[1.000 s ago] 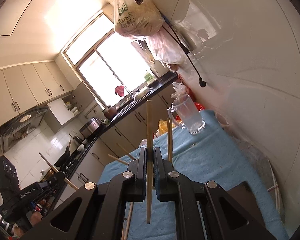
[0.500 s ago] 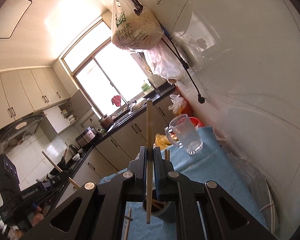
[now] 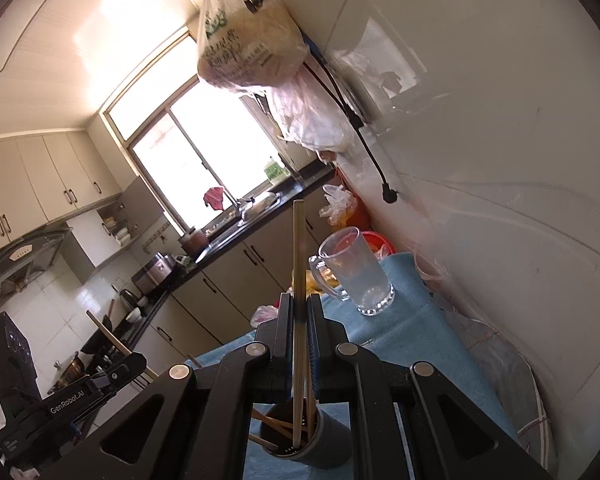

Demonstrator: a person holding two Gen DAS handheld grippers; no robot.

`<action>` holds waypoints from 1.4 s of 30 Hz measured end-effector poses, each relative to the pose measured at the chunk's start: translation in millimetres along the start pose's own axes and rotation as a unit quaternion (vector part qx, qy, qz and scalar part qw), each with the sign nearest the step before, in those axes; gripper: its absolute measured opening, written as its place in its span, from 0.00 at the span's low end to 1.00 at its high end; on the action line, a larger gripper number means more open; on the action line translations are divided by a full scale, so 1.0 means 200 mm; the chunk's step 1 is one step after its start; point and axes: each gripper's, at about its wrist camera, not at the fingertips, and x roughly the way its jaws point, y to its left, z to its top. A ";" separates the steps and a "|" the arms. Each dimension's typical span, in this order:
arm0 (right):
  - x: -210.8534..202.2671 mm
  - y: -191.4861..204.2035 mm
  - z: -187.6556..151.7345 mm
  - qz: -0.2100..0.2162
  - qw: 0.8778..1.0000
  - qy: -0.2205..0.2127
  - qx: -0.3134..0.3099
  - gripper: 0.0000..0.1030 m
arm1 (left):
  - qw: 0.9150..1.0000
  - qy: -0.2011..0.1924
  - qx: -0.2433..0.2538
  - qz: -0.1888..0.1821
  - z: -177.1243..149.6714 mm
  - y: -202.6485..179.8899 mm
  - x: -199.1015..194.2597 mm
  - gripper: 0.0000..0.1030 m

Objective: Organize utensils
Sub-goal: 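Lower the right tool's chopstick into the cup while the left tool lowers its own, then open both tools to release the chopsticks into the cup and withdraw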

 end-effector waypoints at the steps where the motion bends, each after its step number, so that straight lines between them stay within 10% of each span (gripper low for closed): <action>1: 0.02 -0.01 -0.01 -0.002 1.000 0.003 0.000 0.07 | 1.000 0.003 0.000 0.001 -0.01 0.01 0.02 0.06; 42: 0.34 -0.03 -0.24 -0.015 0.995 0.097 -0.008 0.09 | 0.998 0.064 0.012 0.018 -0.18 0.08 0.27 0.07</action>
